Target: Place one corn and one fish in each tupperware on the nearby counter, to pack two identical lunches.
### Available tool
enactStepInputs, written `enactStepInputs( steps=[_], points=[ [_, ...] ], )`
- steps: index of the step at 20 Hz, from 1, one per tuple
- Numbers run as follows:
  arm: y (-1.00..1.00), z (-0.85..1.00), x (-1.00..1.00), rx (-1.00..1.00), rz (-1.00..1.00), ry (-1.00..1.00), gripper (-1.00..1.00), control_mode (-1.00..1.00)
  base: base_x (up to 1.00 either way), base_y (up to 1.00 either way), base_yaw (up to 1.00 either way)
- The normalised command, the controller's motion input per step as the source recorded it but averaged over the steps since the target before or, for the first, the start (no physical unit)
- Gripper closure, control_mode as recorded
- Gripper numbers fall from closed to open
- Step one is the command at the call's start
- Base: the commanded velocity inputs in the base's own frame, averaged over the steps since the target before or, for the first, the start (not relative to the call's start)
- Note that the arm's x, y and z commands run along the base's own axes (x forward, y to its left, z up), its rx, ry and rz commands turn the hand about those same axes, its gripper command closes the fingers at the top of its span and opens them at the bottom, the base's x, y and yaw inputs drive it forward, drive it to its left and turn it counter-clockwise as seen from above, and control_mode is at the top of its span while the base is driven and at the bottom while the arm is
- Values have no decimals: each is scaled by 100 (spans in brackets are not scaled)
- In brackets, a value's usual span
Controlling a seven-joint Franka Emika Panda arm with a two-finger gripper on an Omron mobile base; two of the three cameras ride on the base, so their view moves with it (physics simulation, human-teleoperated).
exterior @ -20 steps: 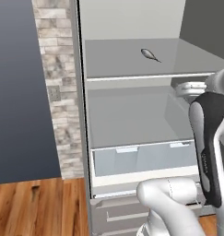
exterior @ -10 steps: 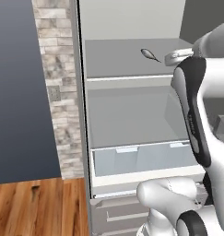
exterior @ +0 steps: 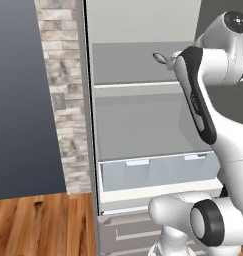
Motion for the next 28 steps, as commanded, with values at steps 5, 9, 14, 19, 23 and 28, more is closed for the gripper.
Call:
enactStepInputs(
  steps=[5, 9, 14, 19, 23, 28],
  points=[
    [0, -27, 42, 1, 4, -4, -100, -100, 0, 0, 0],
    [2, -43, 57, -1, 0, -17, -100, -100, 0, 0, 0],
    [6, -11, 58, -1, -1, -10, -100, -100, 0, 0, 0],
    [11, 11, 98, 2, -4, 10, -100, -100, 0, 0, 0],
    [-6, 22, 89, 5, -3, 21, -100, -100, 0, 0, 0],
    [-28, -21, 23, 0, 2, -3, -100, -100, 0, 0, 0]
  ],
)
